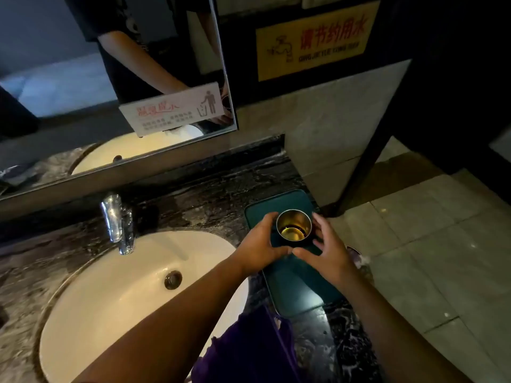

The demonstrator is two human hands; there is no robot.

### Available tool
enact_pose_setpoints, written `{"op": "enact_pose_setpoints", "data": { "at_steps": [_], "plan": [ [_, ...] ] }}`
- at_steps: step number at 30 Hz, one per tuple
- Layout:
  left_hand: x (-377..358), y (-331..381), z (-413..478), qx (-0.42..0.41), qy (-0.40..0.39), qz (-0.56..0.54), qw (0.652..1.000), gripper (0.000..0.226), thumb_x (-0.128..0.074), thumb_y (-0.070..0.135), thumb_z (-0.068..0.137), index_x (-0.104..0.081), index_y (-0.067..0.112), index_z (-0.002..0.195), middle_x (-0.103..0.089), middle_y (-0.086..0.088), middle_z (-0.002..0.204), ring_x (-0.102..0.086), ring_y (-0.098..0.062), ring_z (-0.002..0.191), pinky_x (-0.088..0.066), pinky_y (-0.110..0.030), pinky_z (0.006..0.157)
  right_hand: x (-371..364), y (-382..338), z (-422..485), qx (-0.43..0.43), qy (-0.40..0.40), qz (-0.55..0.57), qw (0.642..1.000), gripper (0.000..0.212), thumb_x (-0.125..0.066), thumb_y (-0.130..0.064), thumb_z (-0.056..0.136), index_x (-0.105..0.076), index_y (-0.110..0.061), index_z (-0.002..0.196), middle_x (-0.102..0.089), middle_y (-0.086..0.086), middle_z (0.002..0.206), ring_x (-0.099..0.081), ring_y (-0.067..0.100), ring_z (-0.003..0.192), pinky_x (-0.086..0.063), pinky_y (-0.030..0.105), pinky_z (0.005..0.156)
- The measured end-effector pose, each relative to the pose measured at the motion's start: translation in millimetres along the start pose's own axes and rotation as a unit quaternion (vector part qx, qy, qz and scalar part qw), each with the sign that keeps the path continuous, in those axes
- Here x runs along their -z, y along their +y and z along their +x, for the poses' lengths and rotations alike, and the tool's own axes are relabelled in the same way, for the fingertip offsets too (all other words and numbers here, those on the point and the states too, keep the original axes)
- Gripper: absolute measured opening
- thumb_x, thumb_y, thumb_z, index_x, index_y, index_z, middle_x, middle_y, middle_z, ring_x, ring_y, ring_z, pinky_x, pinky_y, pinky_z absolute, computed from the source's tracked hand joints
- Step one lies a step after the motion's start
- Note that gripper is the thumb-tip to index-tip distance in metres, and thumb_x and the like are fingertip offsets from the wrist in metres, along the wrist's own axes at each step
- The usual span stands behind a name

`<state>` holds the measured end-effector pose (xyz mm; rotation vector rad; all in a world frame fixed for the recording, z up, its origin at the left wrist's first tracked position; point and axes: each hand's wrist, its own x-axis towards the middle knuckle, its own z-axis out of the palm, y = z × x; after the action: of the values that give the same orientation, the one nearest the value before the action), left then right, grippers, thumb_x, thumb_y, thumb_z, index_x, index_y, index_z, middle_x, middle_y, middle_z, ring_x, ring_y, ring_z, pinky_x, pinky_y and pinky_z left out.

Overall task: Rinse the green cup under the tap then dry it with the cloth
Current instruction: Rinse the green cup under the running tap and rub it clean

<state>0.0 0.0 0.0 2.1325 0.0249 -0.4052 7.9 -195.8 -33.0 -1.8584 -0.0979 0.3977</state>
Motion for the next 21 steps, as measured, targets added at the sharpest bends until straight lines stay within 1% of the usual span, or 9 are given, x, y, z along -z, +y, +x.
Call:
{"op": "enact_pose_setpoints", "data": {
  "at_steps": [2,4,6,9,11,13,16,18,21],
  "plan": [
    [-1,6,3,-0.018,0.003,0.002,1.0,0.078,-0.083,0.021,0.082,-0.038,0.02,0.147,-0.056,0.0,0.14,-0.052,-0.007,0.122,-0.043,-0.023,0.104,2,-3,2,0.005,-0.004,-0.006,1.0,0.096,-0.085,-0.022,0.082,-0.027,-0.023,0.158,-0.037,-0.001,0.161,-0.038,0.014,0.146,-0.039,0.038,0.119],
    [-2,7,5,-0.026,0.017,0.008,0.999,0.074,-0.083,0.02,0.082,-0.042,0.019,0.144,-0.058,0.003,0.136,-0.053,-0.005,0.118,-0.043,-0.019,0.1,1,-4,3,0.012,-0.008,-0.014,1.0,0.088,-0.085,-0.022,0.083,-0.034,-0.026,0.154,-0.044,-0.004,0.154,-0.042,0.013,0.142,-0.04,0.035,0.117],
    [-3,7,7,-0.026,0.027,0.007,0.999,0.072,-0.083,0.021,0.082,-0.044,0.02,0.144,-0.058,0.005,0.133,-0.053,-0.004,0.117,-0.043,-0.019,0.099,1,-3,6,0.021,-0.003,-0.021,1.0,0.077,-0.084,-0.02,0.084,-0.04,-0.035,0.145,-0.05,-0.016,0.142,-0.047,0.009,0.137,-0.041,0.032,0.113],
    [-4,5,7,-0.029,0.036,0.02,0.999,0.072,-0.084,0.026,0.081,-0.048,0.02,0.143,-0.061,0.004,0.134,-0.055,-0.004,0.116,-0.047,-0.023,0.1,2,-7,6,0.03,-0.001,-0.032,0.999,0.067,-0.083,-0.018,0.084,-0.043,-0.046,0.131,-0.05,-0.031,0.129,-0.052,0.005,0.127,-0.043,0.025,0.105],
    [-6,3,5,-0.031,0.039,0.013,0.999,0.071,-0.084,0.031,0.08,-0.05,0.021,0.142,-0.063,0.005,0.133,-0.057,-0.006,0.117,-0.049,-0.027,0.102,3,-10,5,0.031,0.002,-0.035,0.999,0.064,-0.082,-0.016,0.085,-0.044,-0.05,0.124,-0.051,-0.031,0.125,-0.054,0.0,0.119,-0.043,0.019,0.099],
    [-6,0,1,-0.032,0.045,0.003,0.999,0.07,-0.085,0.034,0.08,-0.052,0.023,0.14,-0.063,0.009,0.128,-0.058,-0.005,0.117,-0.049,-0.026,0.102,2,-12,3,0.032,0.001,-0.041,0.999,0.061,-0.081,-0.015,0.085,-0.047,-0.045,0.125,-0.053,-0.028,0.123,-0.055,-0.001,0.116,-0.046,0.02,0.097],
    [-2,-3,-11,-0.031,0.052,-0.013,0.998,0.068,-0.085,0.034,0.079,-0.054,0.026,0.138,-0.063,0.014,0.124,-0.06,-0.005,0.116,-0.048,-0.02,0.098,0,-17,-3,0.043,-0.008,-0.049,0.998,0.059,-0.082,-0.017,0.084,-0.05,-0.04,0.128,-0.056,-0.025,0.124,-0.056,-0.001,0.118,-0.051,0.028,0.097],
    [1,-4,-20,-0.031,0.057,-0.022,0.998,0.065,-0.085,0.034,0.079,-0.055,0.027,0.137,-0.064,0.015,0.125,-0.06,-0.001,0.114,-0.047,-0.014,0.095,-2,-23,-7,0.046,-0.016,-0.051,0.997,0.057,-0.082,-0.018,0.084,-0.051,-0.038,0.128,-0.057,-0.025,0.123,-0.056,-0.002,0.117,-0.051,0.026,0.094],
    [13,-8,-43,-0.036,0.082,-0.035,0.995,0.061,-0.085,0.038,0.079,-0.058,0.03,0.134,-0.066,0.019,0.121,-0.059,0.01,0.11,-0.045,-0.005,0.088,-12,-38,-16,0.056,-0.029,-0.053,0.997,0.055,-0.082,-0.02,0.085,-0.052,-0.041,0.126,-0.059,-0.026,0.121,-0.057,-0.004,0.115,-0.051,0.023,0.092]
  ]
}}
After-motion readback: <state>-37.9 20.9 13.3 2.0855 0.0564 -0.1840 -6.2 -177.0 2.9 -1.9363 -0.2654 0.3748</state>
